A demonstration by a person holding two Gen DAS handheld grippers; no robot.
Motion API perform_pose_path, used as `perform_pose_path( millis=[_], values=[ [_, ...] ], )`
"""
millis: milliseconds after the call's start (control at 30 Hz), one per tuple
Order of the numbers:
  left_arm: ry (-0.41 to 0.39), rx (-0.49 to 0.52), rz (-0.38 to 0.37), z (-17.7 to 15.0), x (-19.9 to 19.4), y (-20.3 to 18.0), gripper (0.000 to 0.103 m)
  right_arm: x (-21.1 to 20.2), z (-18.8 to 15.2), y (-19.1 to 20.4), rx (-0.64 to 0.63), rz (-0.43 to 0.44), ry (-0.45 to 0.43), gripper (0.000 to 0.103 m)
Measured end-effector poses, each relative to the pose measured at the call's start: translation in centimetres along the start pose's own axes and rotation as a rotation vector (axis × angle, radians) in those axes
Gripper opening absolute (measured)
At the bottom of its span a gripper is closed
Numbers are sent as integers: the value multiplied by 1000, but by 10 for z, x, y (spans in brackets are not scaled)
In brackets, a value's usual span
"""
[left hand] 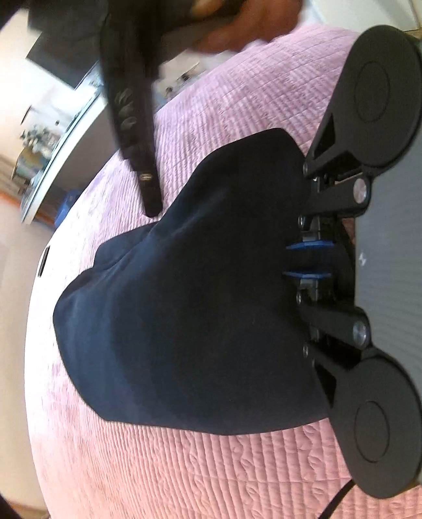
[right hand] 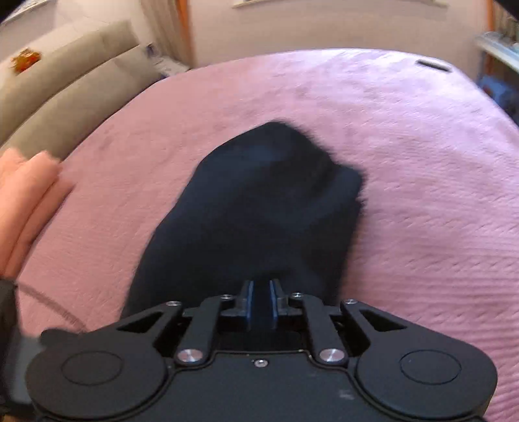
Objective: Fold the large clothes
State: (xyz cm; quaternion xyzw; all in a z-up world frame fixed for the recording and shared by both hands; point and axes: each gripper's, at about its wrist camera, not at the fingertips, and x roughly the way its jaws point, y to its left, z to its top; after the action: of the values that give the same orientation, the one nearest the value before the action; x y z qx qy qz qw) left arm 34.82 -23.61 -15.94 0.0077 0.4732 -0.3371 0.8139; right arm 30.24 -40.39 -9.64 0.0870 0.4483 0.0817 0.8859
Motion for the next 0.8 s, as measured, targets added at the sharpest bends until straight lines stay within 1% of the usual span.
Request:
perform_pose_path(
  millis=[33, 67, 100, 167, 200, 233, 333, 400, 433, 500, 533, 567, 600, 633, 667, 733, 800],
  values=[
    [-7, -8, 13, -3, 1, -4, 16, 8, -9, 7, -34, -21, 29, 11],
    [-16, -16, 25, -4, 1, -6, 16, 20, -20, 11, -63, -68, 64, 11],
    [-23, -24, 40, -7, 1, -5, 16, 31, -31, 10, -72, -115, 103, 7],
    [-31, -28, 67, -10, 3, -9, 16, 45, -46, -2, -21, -163, 161, 0],
    [-34, -16, 76, -8, -2, -7, 16, 42, -53, -9, 10, -166, 162, 0],
    [-34, -2, 87, -8, -2, -10, 16, 33, -56, -10, 30, -174, 151, 0],
    [-57, 82, 109, -9, -9, -24, 17, 12, -56, -1, 43, -219, 110, 1],
    [-76, 141, 134, -10, -19, -31, 18, 0, -53, 7, 59, -204, 53, 8],
    [-98, 153, 142, -13, -27, -33, 18, -2, -52, 13, 58, -194, 19, 8],
    [-134, 138, 134, -15, -41, -28, 20, 4, -49, 23, 42, -202, -11, 9],
    [-151, 124, 135, -16, -47, -25, 21, 10, -53, 28, 37, -218, -12, 10],
    [-173, 111, 141, -17, -51, -20, 23, 20, -58, 30, 44, -241, 1, 10],
    [-187, 104, 158, -17, -54, -15, 25, 30, -66, 28, 71, -265, 32, 10],
    [-194, 102, 181, -18, -52, -10, 25, 39, -73, 24, 104, -268, 63, 9],
    [-200, 97, 192, -20, -50, -8, 24, 46, -82, 19, 150, -251, 92, 7],
    [-223, 66, 188, -26, -47, -2, 23, 39, -92, 21, 165, -251, 41, 7],
    [-240, 69, 207, -35, -44, -2, 23, 32, -99, 25, 162, -256, 5, 9]
  ],
)
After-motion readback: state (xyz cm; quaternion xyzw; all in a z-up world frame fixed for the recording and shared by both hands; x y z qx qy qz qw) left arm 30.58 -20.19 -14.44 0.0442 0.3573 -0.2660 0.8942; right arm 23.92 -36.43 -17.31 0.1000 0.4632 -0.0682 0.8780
